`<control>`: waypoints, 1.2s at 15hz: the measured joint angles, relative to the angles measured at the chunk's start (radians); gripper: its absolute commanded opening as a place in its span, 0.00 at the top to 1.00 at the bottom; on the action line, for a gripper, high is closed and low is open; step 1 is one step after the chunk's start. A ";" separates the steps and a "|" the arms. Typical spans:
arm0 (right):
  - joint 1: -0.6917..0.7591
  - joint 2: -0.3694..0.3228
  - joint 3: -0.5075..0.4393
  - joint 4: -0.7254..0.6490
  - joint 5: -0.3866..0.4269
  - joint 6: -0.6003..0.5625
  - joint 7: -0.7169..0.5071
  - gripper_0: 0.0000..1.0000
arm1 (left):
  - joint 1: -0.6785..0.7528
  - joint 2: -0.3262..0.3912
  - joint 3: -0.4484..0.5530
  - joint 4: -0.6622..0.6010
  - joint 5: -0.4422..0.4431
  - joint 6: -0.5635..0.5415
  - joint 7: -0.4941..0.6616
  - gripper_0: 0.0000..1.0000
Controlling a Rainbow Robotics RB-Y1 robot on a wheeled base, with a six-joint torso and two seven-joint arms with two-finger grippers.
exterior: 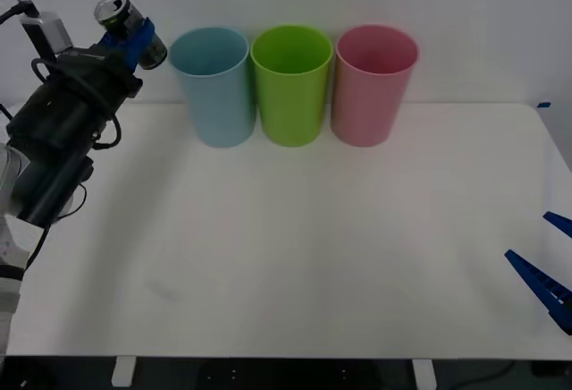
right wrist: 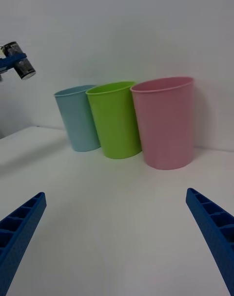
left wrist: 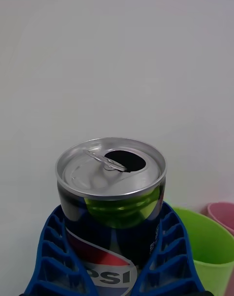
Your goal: Grasp the object on the table and drop it into the matching bin: aluminum can to the light blue bin, PET bottle to the pink bin.
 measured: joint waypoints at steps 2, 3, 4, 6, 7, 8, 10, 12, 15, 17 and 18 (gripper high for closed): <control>0.000 0.000 0.000 0.000 0.000 0.000 0.000 0.00 | -0.070 0.000 -0.018 0.064 -0.019 0.026 -0.009 1.00; 0.000 0.000 0.000 0.000 0.000 0.000 0.000 0.00 | -0.100 0.000 -0.025 0.096 -0.030 0.037 -0.015 1.00; 0.000 0.000 0.000 0.000 0.000 0.000 0.000 0.00 | -0.133 0.000 -0.032 0.132 -0.046 0.048 -0.023 1.00; 0.000 0.000 0.000 0.000 0.000 0.000 0.000 0.00 | -0.195 0.000 -0.050 0.207 -0.070 0.069 -0.040 1.00; 0.000 0.000 0.000 0.000 0.000 0.000 0.000 0.00 | -0.225 0.000 -0.062 0.246 -0.077 0.080 -0.050 1.00; 0.000 0.000 0.000 0.000 0.000 0.000 0.000 0.00 | -0.258 0.000 -0.075 0.290 -0.085 0.090 -0.060 1.00; 0.000 0.000 0.000 0.000 0.000 0.000 0.000 0.00 | -0.318 0.000 -0.100 0.371 -0.097 0.103 -0.076 1.00; 0.000 0.000 0.000 0.000 0.000 0.000 0.000 0.00 | -0.377 0.000 -0.123 0.444 -0.107 0.119 -0.089 1.00; 0.000 0.000 0.000 0.000 0.000 0.000 0.000 0.00 | -0.461 -0.008 -0.159 0.550 -0.113 0.151 -0.106 1.00; 0.000 0.000 0.000 0.000 0.000 0.000 0.000 0.00 | -0.493 -0.019 -0.160 0.584 -0.126 0.162 -0.115 1.00; 0.000 0.000 0.000 0.000 0.000 0.000 0.000 0.00 | -0.498 -0.027 -0.160 0.587 -0.132 0.168 -0.117 1.00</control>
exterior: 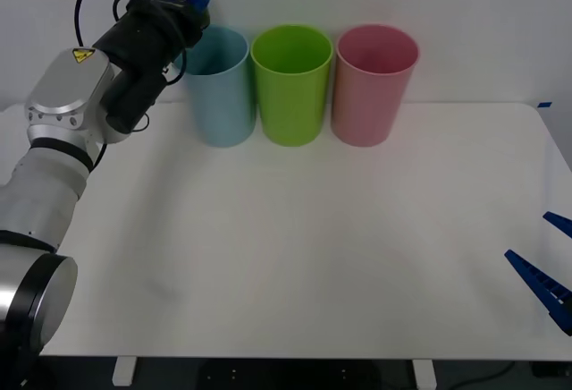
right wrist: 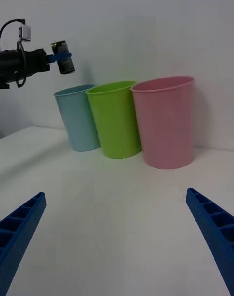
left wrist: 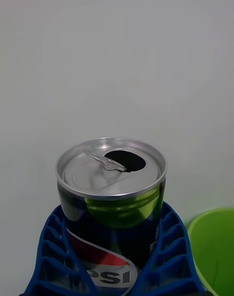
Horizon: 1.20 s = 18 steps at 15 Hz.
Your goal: Grasp the object on the table and drop it into the matching bin: aluminum can to the light blue bin, PET bottle to the pink bin.
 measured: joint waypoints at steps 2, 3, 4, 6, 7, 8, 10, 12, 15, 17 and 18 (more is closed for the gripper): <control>0.000 0.000 0.000 0.000 0.000 0.000 0.000 0.00 | -0.003 -0.016 0.000 0.000 -0.010 0.016 -0.005 1.00; 0.000 0.000 0.000 0.000 0.000 0.000 0.000 0.00 | -0.003 -0.021 0.000 0.000 -0.013 0.019 -0.008 1.00; 0.000 0.000 0.000 0.000 0.000 0.000 0.000 0.00 | -0.003 -0.022 0.000 0.000 -0.014 0.019 -0.010 0.98; 0.000 0.000 0.000 0.000 0.000 0.000 0.000 0.00 | -0.003 -0.022 0.000 0.000 -0.015 0.019 -0.014 0.86; 0.000 0.000 0.000 0.000 0.000 0.000 0.000 0.00 | -0.003 -0.021 0.000 0.000 -0.015 0.019 -0.015 0.57; 0.000 0.000 0.000 0.000 0.000 0.000 0.000 0.00 | -0.003 -0.021 0.000 0.000 -0.015 0.019 -0.017 0.10; 0.000 0.000 0.000 0.000 0.000 0.000 0.000 0.00 | -0.003 -0.022 0.000 0.000 -0.011 0.020 -0.019 0.00; 0.000 0.000 0.000 0.000 0.000 0.000 0.000 0.00 | -0.003 -0.022 0.000 0.000 -0.006 0.019 -0.022 0.00; 0.000 0.000 0.000 0.000 0.000 0.000 0.000 0.00 | -0.002 -0.022 0.000 0.000 0.003 0.012 -0.023 0.00; 0.000 0.000 0.000 0.000 0.000 0.000 0.000 0.00 | 0.000 -0.021 0.000 0.000 0.013 0.009 -0.024 0.00; 0.000 0.000 0.000 0.000 0.000 0.000 0.000 0.00 | 0.002 -0.020 0.000 0.000 0.021 0.006 -0.025 0.00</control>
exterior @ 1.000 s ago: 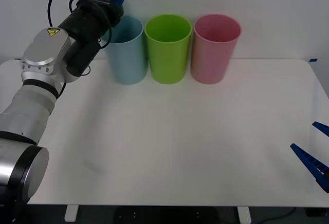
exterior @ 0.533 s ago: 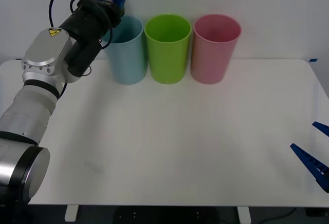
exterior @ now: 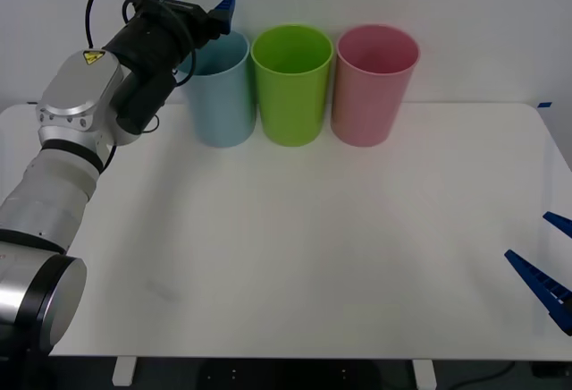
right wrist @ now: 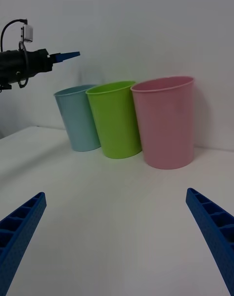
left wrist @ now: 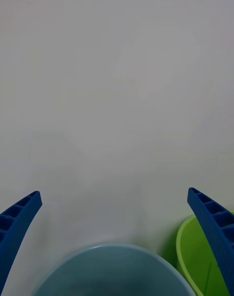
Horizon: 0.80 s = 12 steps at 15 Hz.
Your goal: Grasp the object on the table and drop it into the matching bin: aluminum can to the light blue bin, PET bottle to the pink bin.
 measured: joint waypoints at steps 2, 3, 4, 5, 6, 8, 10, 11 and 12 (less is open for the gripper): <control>0.000 0.000 0.000 0.000 0.000 0.000 0.000 0.00 | 0.009 0.000 0.000 0.000 0.021 -0.011 -0.005 0.00; 0.000 0.000 0.000 0.000 0.000 0.000 0.000 0.00 | 0.017 0.001 0.000 -0.006 0.038 -0.018 -0.009 0.00; 0.000 0.000 0.000 0.000 0.000 0.000 0.000 0.00 | 0.030 0.006 0.000 -0.021 0.057 -0.026 -0.014 0.00; 0.000 0.000 0.000 0.000 0.000 0.000 0.000 0.00 | 0.046 0.013 0.000 -0.047 0.074 -0.034 -0.017 0.00; 0.000 0.000 0.000 0.000 0.000 0.000 0.000 0.00 | 0.068 0.024 0.000 -0.075 0.093 -0.045 -0.019 0.00; 0.000 0.000 0.000 0.000 0.000 0.000 0.000 0.00 | 0.102 0.047 0.000 -0.108 0.135 -0.083 -0.019 0.00; 0.000 0.000 0.000 0.000 0.000 0.000 0.000 0.00 | 0.141 0.078 0.000 -0.137 0.174 -0.125 -0.020 0.00; 0.000 0.000 0.000 0.000 0.000 0.000 0.000 0.00 | 0.162 0.095 -0.001 -0.156 0.191 -0.145 -0.020 0.00; 0.000 0.000 0.000 0.000 0.000 0.000 0.000 0.00 | 0.188 0.115 -0.001 -0.177 0.214 -0.167 -0.020 0.00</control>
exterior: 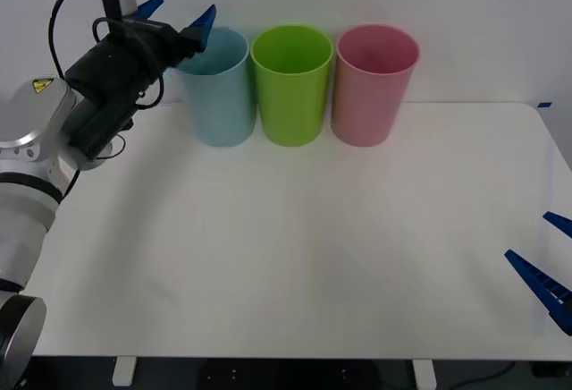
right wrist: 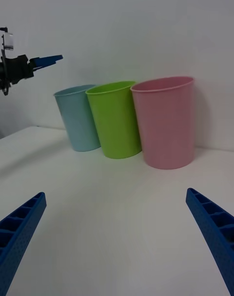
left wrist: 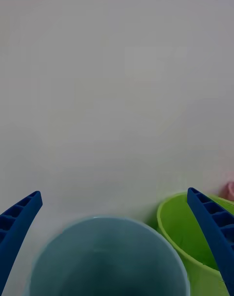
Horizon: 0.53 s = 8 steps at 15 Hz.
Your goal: Grasp the object on the table and drop it into the matching bin: aluminum can to the light blue bin, PET bottle to the pink bin.
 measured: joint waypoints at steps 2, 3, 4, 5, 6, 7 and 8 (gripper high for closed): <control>0.000 0.000 0.000 0.000 0.000 0.000 0.000 0.00 | 0.058 0.042 0.001 -0.046 0.049 -0.042 0.000 0.00; 0.000 0.000 0.000 0.000 0.000 0.000 0.000 0.00 | 0.088 0.068 0.001 -0.066 0.077 -0.065 0.000 0.00; 0.000 0.000 0.000 0.000 0.000 0.000 0.000 0.00 | 0.120 0.097 0.001 -0.085 0.102 -0.089 0.000 0.00; 0.000 0.000 0.000 0.000 0.000 0.000 0.000 0.00 | 0.146 0.121 0.001 -0.100 0.123 -0.108 -0.001 0.00; 0.000 0.000 0.000 0.000 0.000 0.000 0.000 0.00 | 0.177 0.151 0.001 -0.120 0.147 -0.121 -0.003 0.00; 0.000 0.000 0.000 0.000 0.000 0.000 0.000 0.00 | 0.213 0.181 0.002 -0.146 0.172 -0.132 -0.006 0.00; 0.000 0.000 0.000 0.000 0.000 0.000 0.000 0.00 | 0.245 0.205 0.008 -0.168 0.192 -0.146 -0.008 0.00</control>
